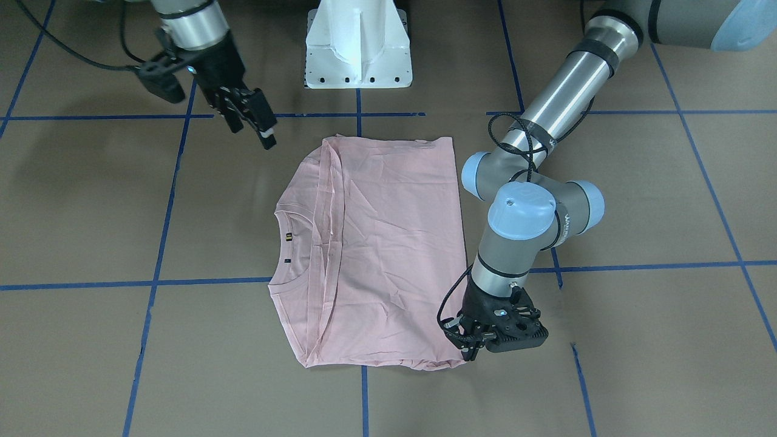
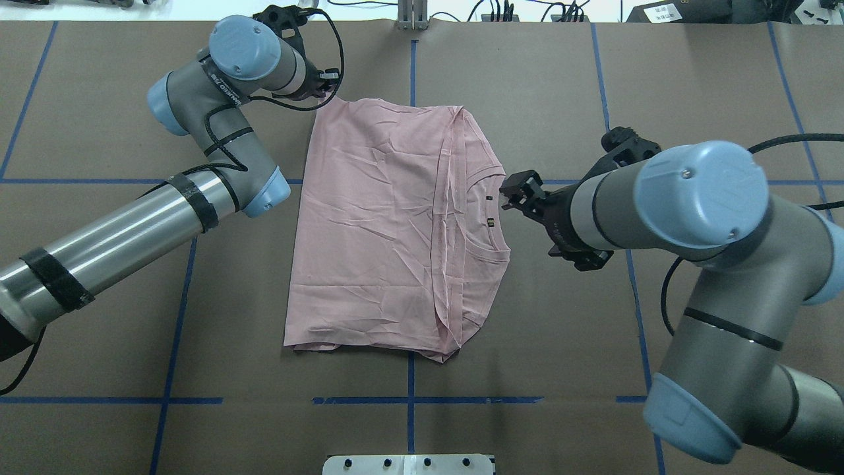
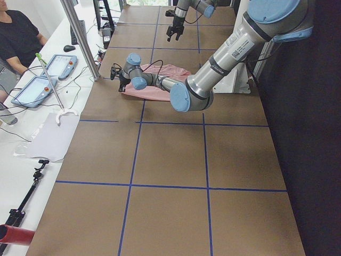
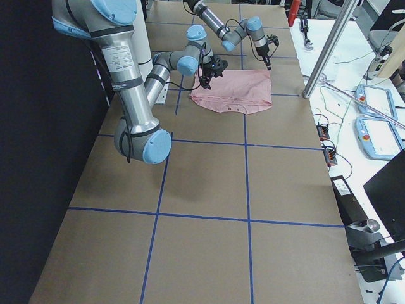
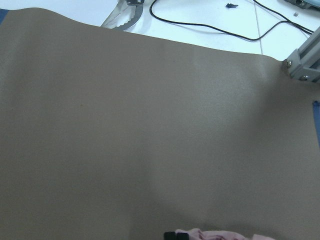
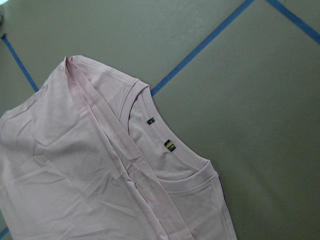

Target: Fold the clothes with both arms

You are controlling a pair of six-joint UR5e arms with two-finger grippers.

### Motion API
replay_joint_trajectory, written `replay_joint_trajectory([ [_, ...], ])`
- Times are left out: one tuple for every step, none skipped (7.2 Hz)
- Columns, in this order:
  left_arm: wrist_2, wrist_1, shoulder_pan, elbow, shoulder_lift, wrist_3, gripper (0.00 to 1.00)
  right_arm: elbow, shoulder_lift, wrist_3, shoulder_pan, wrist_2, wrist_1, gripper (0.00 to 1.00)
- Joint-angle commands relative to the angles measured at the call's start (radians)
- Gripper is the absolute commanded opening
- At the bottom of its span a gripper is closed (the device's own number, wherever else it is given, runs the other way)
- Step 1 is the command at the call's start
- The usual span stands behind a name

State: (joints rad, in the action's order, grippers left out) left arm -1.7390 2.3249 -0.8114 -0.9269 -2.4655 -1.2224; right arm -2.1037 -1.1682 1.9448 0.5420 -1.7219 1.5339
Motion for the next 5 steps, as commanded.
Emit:
replay_joint_trajectory([
  [0.000,0.002,0.000,-0.083,0.060,0.000,0.43,0.124,0.085,-0.185,-0.071,0.015,0.006,1.00],
  [-0.004,-0.004,0.000,-0.201,0.139,0.001,0.44,0.196,0.129,-0.296,-0.094,0.005,0.005,1.00],
  [-0.010,-0.010,0.000,-0.251,0.181,0.001,0.44,0.270,0.163,-0.420,-0.135,0.013,0.008,1.00],
  [-0.032,-0.010,0.000,-0.256,0.189,0.001,0.44,0.296,0.168,-0.551,-0.160,0.015,0.008,1.00],
  [-0.037,-0.007,-0.002,-0.256,0.188,0.001,0.44,0.319,0.180,-0.693,-0.186,0.034,0.009,1.00],
])
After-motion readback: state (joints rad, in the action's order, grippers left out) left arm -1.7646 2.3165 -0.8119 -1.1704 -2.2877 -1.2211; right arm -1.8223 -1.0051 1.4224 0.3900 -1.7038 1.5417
